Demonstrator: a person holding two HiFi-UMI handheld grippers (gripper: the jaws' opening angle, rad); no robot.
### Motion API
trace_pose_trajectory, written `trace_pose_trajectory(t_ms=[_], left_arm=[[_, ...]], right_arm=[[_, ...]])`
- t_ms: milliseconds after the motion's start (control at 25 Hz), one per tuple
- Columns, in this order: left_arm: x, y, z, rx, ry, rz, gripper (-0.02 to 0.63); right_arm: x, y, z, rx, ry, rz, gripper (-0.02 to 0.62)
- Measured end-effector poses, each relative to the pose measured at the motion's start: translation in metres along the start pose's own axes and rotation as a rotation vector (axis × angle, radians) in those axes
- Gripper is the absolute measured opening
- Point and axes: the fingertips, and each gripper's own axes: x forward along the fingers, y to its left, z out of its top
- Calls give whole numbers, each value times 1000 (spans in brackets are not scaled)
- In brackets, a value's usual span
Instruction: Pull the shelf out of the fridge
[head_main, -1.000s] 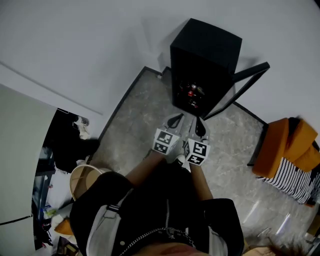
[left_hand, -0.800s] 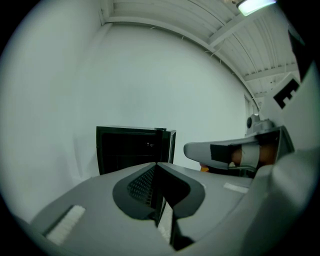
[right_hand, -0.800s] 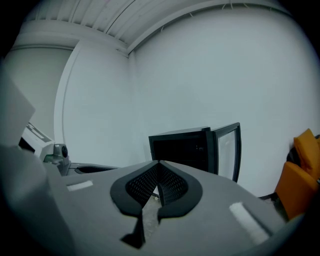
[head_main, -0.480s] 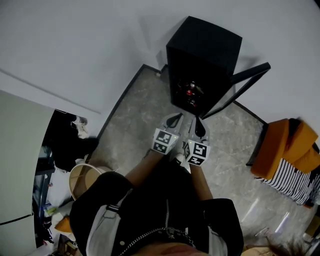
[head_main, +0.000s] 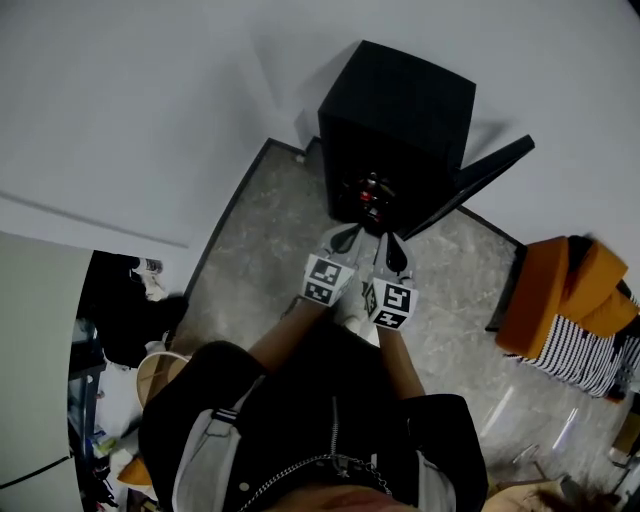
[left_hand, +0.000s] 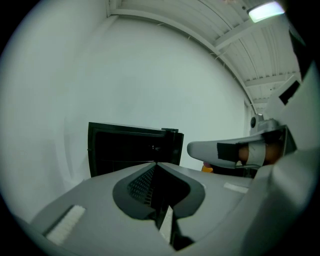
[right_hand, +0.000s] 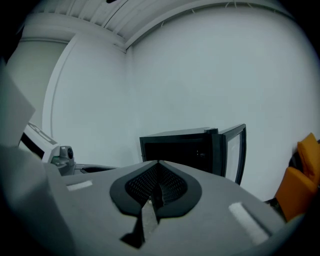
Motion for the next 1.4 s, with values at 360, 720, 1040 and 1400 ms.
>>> trace_pose_trajectory(t_ms=[360, 720, 1040, 1400], left_arm=[[62, 56, 27, 8, -14, -80, 0], [101, 83, 39, 17, -19, -186, 0], [117, 105, 39, 19, -14, -192, 0], [115, 140, 39, 28, -10, -107, 0]], right_arm=[[83, -4, 9, -97, 118, -36, 3], [128, -20, 4, 3, 135, -132, 3], [146, -41, 7, -59, 80, -241, 3], [178, -55, -15, -225, 127, -295, 8]])
